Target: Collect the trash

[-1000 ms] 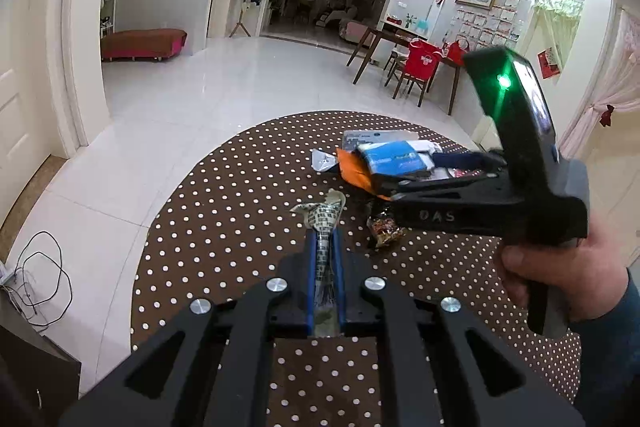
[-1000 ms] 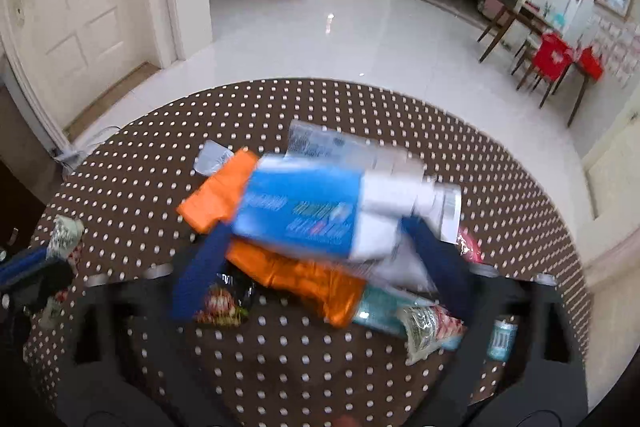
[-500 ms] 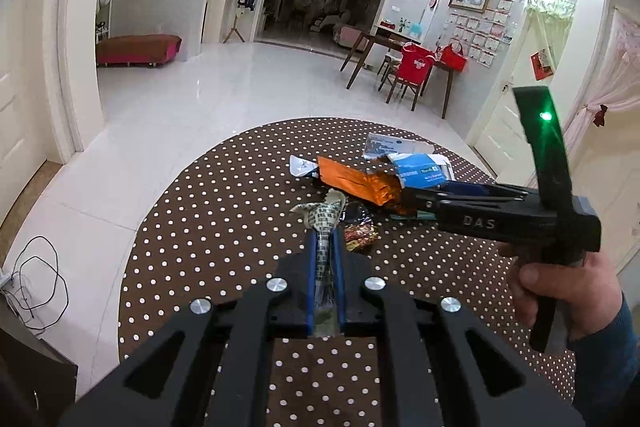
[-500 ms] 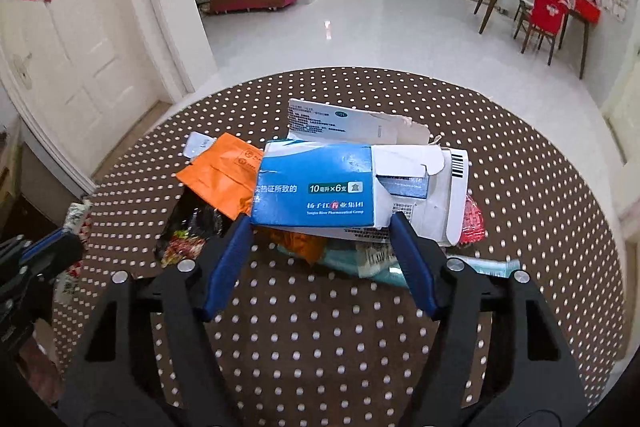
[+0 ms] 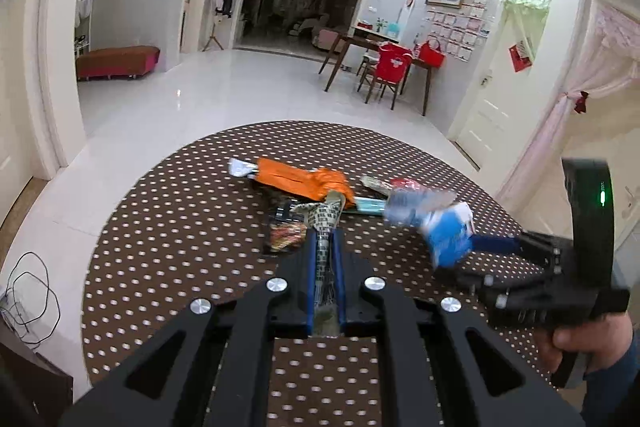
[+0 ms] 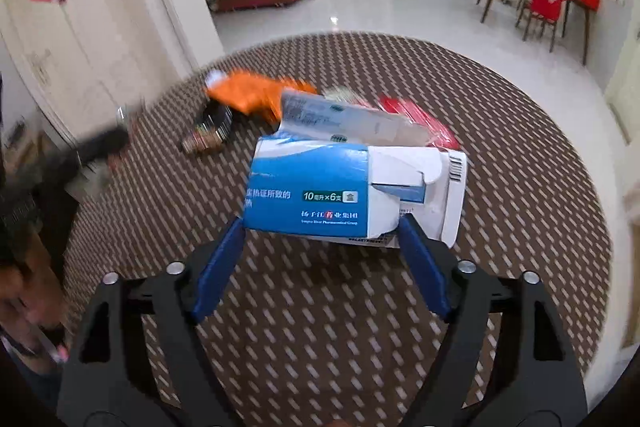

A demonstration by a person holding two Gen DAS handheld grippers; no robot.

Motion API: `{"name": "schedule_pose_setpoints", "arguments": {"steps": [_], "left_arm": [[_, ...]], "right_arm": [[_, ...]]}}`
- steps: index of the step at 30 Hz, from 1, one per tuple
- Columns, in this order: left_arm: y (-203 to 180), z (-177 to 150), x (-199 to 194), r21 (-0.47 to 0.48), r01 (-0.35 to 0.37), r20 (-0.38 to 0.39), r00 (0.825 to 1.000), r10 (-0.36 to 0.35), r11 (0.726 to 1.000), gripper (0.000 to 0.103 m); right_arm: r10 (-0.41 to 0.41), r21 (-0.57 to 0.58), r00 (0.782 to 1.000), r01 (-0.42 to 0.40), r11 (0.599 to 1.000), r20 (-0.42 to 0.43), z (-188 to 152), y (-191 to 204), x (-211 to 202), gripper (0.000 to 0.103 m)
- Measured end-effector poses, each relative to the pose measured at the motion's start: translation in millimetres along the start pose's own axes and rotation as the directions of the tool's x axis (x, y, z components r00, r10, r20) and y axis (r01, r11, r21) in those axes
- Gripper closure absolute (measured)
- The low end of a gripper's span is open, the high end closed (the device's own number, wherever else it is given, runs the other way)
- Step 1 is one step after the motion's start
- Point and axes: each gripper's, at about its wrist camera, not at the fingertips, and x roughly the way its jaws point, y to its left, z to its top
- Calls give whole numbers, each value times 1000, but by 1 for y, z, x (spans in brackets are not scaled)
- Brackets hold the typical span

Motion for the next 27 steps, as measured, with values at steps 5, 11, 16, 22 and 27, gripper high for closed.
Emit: {"name": "schedule_pose_setpoints", "arguments": {"steps": [5,11,16,22,27], "left_arm": [[-19,-7,5,11,28,-16,1000,-27,1000,95],[-25,-9,6,12,33,-29,999,-32,999,95],[-25,-10,3,22,26,-32,999,-25,999,95],[-42,-7,-1,32,42,-20,999,-41,999,95],[-63,-1,-1,61,71,-7,997,-71,996,95]], "right_arm": [[-21,50,1000,20,999,24,-15,-7,-13,13],[-107,-65,994,107,992,-8,-5,18,12,13],[-111,-89,994,110,990,4,-8,15,15,33],[-21,24,998,19,1000,56,-15,-15,-10,37],[12,102,990,-26,994,138,-25,-43,-46,39]]}}
